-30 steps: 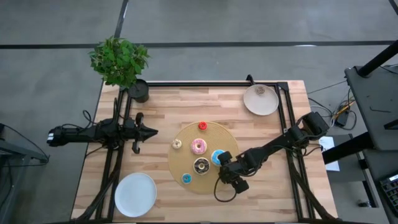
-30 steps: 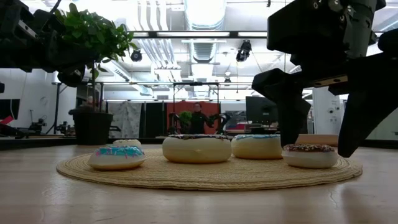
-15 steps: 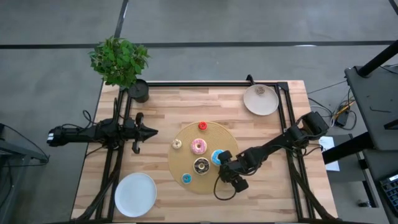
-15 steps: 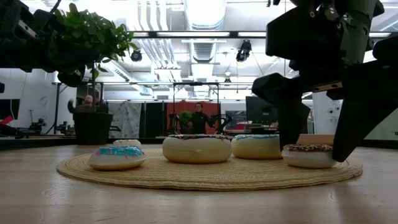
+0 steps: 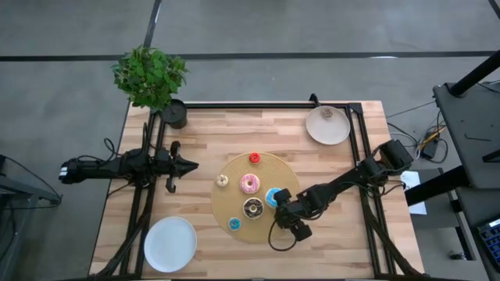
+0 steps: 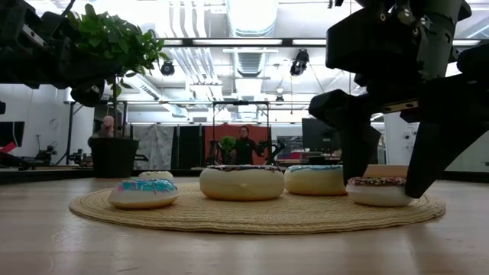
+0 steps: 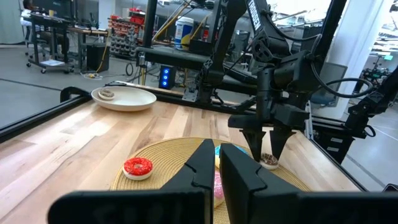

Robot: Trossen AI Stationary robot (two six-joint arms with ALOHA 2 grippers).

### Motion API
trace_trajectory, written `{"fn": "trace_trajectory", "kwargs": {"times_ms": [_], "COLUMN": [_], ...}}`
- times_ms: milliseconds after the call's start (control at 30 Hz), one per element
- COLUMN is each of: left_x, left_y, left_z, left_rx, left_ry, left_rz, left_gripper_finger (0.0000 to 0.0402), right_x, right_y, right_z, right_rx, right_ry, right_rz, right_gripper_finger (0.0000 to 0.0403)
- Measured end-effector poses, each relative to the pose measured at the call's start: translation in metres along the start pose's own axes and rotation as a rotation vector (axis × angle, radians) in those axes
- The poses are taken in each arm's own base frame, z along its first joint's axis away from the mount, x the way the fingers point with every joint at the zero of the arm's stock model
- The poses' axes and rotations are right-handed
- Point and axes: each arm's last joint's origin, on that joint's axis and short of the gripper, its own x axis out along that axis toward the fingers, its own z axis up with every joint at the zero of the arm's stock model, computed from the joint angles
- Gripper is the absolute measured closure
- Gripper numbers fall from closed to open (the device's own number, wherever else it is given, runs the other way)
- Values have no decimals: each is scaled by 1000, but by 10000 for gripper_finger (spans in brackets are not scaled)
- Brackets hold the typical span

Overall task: Pick & Place donuts
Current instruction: Put the small brown donut on the gray plate

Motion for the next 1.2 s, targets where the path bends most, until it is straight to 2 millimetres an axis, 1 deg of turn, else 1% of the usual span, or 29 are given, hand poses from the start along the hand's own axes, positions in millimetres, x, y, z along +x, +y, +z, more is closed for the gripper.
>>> {"fn": "trace_trajectory", "kwargs": {"times_ms": [400,867,1033,1200], "left_x": [0,0,0,0], "left_y": [0,0,0,0], "left_z": [0,0,0,0], "left_rx": [0,0,0,0], "left_ry": [0,0,0,0], "left_rz": [0,0,0,0], "left_gripper_finger": [401,401,401,401], "right_x": [0,-1,-11,-27], "right_y": [0,0,0,-1], "right_z": [0,1,9,20], "right_rx": [0,2,-1,-10], "right_ry": [0,6,20,-22], "right_rz": [0,1,2,1], "right_gripper_finger": [187,198,198,198]}}
